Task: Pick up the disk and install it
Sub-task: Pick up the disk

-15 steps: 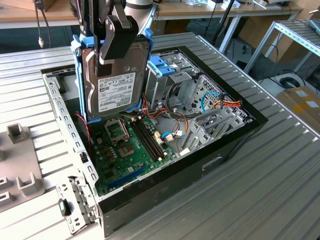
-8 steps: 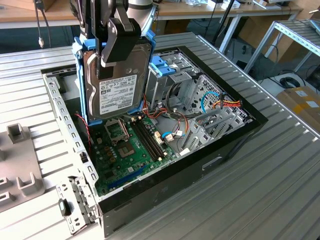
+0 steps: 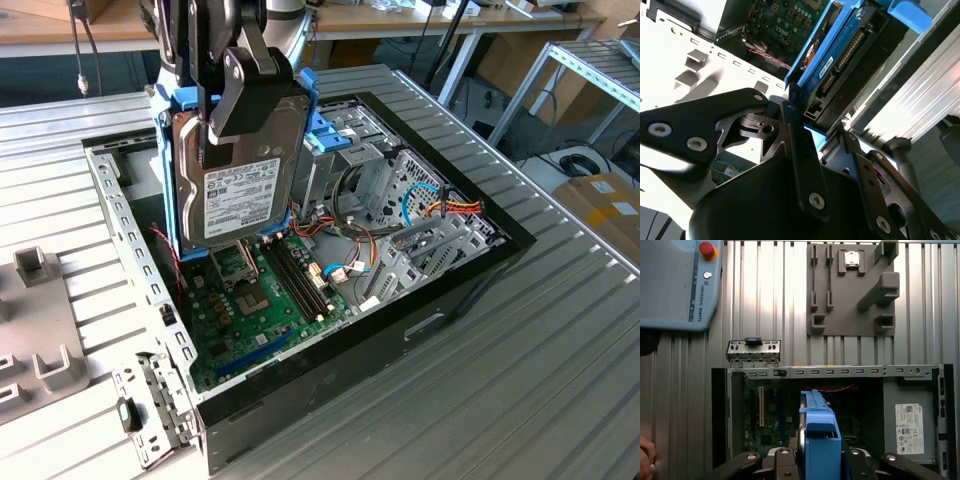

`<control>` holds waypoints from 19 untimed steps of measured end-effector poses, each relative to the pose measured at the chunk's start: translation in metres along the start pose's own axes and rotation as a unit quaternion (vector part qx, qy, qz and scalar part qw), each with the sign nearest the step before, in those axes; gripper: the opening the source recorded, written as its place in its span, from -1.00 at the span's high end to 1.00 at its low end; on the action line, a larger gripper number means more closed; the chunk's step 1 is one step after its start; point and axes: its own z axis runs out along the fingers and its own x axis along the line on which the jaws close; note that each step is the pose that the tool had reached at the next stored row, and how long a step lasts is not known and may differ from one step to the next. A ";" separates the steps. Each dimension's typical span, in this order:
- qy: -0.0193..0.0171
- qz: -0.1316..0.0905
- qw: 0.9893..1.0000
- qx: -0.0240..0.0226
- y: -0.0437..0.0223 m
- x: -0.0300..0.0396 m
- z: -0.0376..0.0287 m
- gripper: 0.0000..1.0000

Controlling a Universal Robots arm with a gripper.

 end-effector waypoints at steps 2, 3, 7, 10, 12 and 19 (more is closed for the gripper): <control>0.000 0.000 1.000 0.000 -0.0001 0.0140 -0.0001 0.26; 0.000 0.000 1.000 0.000 -0.0001 0.0158 -0.0002 0.26; 0.000 0.000 1.000 0.000 -0.0001 0.0186 -0.0002 0.26; 0.000 0.000 1.000 0.000 -0.0001 0.0209 -0.0002 0.26; 0.000 0.000 1.000 0.000 -0.0001 0.0226 -0.0002 0.26; 0.000 0.000 1.000 0.000 -0.0001 0.0300 -0.0004 0.26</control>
